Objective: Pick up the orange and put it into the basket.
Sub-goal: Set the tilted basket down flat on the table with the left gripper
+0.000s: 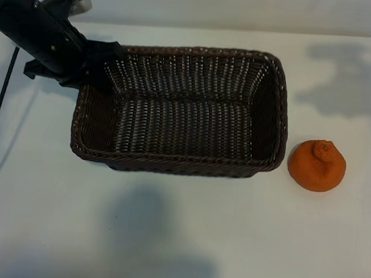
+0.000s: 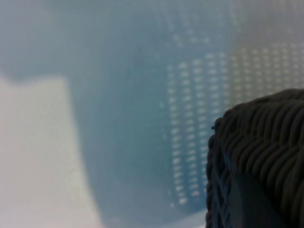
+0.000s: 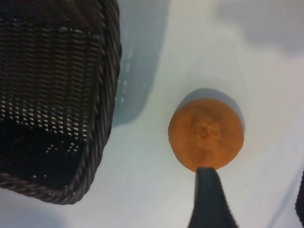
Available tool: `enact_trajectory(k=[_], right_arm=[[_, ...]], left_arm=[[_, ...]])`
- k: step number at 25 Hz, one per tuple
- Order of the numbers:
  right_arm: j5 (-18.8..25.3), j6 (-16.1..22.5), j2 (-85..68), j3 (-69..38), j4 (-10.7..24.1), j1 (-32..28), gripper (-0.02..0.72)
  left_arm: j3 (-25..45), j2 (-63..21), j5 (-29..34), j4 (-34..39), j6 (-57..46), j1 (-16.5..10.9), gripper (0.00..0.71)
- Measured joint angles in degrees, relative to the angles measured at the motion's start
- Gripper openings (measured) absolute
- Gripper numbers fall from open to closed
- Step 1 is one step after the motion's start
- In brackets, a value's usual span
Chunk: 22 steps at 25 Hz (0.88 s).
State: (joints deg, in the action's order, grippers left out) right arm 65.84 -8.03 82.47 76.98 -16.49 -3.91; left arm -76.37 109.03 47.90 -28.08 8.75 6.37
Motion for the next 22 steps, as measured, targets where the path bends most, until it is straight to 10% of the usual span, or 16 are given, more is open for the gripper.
enact_trajectory(k=[22], right_arm=[[0.0, 0.0, 0.0, 0.0, -1.0, 0.0, 0.433]], left_arm=[[0.0, 6.2, -3.8, -2.5, 1.6, 2.9, 0.172]])
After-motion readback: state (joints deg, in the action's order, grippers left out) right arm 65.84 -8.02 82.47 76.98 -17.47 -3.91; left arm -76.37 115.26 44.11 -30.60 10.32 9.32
